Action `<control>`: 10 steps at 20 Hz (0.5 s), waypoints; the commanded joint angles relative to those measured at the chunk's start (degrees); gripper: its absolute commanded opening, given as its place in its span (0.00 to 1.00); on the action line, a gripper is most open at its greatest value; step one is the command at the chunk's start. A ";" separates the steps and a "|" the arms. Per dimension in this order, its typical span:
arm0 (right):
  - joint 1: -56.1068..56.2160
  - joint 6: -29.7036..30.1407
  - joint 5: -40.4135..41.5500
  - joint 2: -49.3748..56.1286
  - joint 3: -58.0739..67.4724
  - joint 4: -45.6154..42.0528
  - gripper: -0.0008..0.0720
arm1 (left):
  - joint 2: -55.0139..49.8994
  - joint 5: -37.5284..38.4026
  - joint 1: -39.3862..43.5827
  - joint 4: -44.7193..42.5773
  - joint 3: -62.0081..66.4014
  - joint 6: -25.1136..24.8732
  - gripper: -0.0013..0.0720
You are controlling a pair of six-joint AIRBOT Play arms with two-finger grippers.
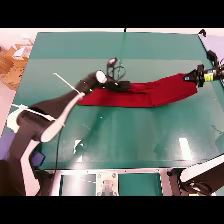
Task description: Fold the shirts.
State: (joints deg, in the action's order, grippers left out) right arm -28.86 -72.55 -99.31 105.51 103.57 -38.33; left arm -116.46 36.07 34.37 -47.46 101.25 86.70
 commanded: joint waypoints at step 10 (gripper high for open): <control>11.47 -5.05 -0.39 -8.59 0.31 0.35 0.03 | -11.91 -7.91 5.38 15.13 10.62 0.24 0.06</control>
State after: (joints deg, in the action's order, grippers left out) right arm -18.61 -77.23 -100.38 97.38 103.81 -38.04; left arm -127.24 29.78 39.88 -34.85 110.48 86.89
